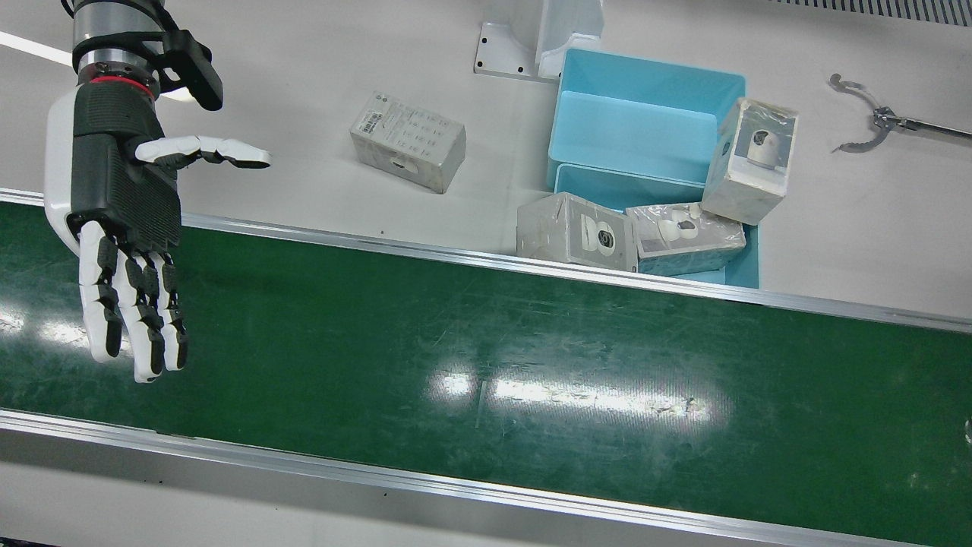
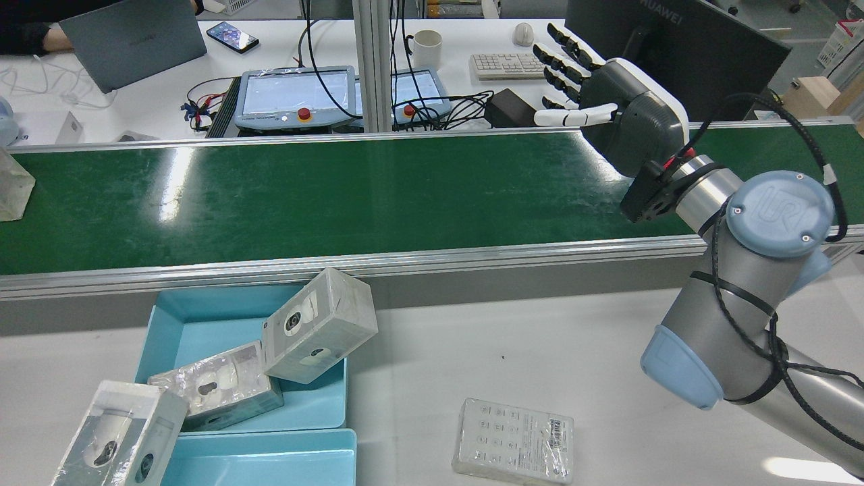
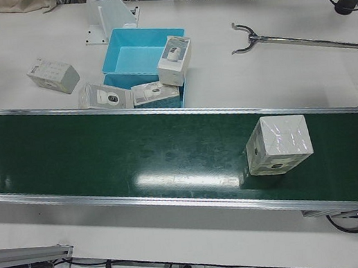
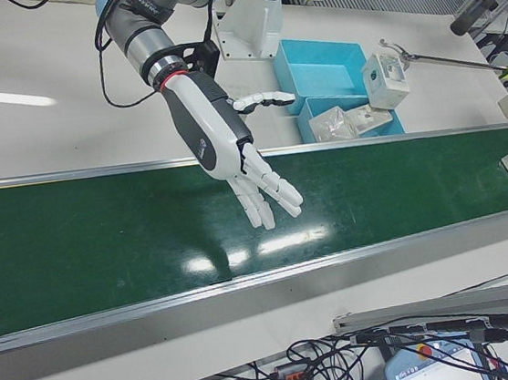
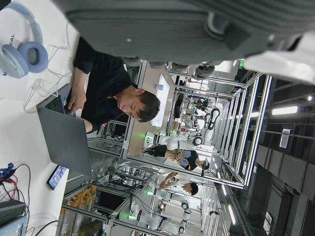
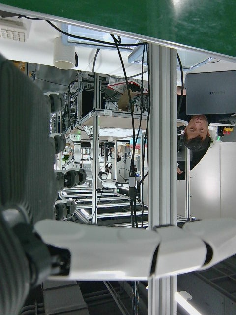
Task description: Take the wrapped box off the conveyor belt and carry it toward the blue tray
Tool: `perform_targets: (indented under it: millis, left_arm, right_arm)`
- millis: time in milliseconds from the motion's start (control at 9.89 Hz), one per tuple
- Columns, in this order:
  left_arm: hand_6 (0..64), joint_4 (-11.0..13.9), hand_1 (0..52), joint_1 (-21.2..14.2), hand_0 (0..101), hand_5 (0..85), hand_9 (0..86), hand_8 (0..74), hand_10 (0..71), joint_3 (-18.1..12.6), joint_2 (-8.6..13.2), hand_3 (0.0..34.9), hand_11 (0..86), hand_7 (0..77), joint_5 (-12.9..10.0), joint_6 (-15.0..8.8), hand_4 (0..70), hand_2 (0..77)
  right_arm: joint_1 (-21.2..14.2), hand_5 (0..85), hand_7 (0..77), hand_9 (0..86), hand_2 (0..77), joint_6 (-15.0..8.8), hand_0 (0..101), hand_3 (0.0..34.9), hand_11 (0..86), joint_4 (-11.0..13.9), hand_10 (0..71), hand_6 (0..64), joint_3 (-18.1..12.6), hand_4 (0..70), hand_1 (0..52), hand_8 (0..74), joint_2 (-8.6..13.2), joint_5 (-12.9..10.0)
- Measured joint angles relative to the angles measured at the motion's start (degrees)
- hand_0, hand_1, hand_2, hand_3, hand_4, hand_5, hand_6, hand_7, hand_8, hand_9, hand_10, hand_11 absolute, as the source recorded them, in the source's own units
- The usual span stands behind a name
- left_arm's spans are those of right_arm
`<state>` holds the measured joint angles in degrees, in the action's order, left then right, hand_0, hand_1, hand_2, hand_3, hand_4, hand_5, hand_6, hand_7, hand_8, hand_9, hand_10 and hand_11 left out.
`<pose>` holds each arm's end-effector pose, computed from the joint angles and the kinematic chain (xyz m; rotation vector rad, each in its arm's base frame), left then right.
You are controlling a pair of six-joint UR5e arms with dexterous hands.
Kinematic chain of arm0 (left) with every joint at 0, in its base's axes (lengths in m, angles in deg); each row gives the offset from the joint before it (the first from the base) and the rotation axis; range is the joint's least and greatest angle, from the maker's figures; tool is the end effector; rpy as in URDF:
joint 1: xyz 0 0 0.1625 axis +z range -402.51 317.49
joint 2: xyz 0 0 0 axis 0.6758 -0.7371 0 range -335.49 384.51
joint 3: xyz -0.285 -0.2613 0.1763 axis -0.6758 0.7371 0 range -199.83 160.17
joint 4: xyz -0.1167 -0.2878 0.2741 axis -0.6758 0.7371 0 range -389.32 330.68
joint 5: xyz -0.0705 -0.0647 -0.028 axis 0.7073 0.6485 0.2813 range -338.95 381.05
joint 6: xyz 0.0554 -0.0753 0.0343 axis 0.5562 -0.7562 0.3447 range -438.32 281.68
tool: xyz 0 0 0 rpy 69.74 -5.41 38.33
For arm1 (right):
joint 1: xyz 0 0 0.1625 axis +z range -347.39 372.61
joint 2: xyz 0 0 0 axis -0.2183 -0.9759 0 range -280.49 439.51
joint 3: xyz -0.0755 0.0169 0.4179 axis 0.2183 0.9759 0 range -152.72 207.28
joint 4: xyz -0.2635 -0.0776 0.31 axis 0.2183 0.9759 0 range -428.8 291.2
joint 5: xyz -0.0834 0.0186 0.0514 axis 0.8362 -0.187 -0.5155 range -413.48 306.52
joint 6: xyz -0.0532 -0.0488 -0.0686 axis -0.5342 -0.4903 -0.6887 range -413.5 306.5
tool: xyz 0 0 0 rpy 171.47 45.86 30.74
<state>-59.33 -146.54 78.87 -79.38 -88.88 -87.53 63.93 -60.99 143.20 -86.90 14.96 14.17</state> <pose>-0.2283 -0.5038 0.5353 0.3148 -2.0099 2.2955 -0.2130 -0.5399 0.3146 -0.3066 -2.3686 1.7738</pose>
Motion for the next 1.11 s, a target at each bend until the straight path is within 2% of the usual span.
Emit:
perform_targets:
  millis: [506, 1112]
  left_arm:
    - [0.0, 0.0, 0.0, 0.0, 0, 1.1, 0.0, 0.0, 0.0, 0.0, 0.0, 0.0, 0.0, 0.0, 0.0, 0.0, 0.0, 0.5]
    - [0.0, 0.0, 0.0, 0.0, 0, 1.1, 0.0, 0.0, 0.5, 0.0, 0.0, 0.0, 0.0, 0.0, 0.0, 0.0, 0.0, 0.5]
  right_arm:
    - [-0.7, 7.6, 1.1, 1.1, 15.8, -0.3, 48, 19.9, 3.3, 0.1, 1.1, 0.0, -1.7, 0.0, 18.0, 0.5, -0.2, -0.1]
    - [-0.4, 7.6, 1.1, 1.6, 15.8, -0.5, 48, 19.1, 3.8, 0.0, 1.1, 0.0, -1.8, 0.0, 18.0, 1.1, -0.3, -0.1]
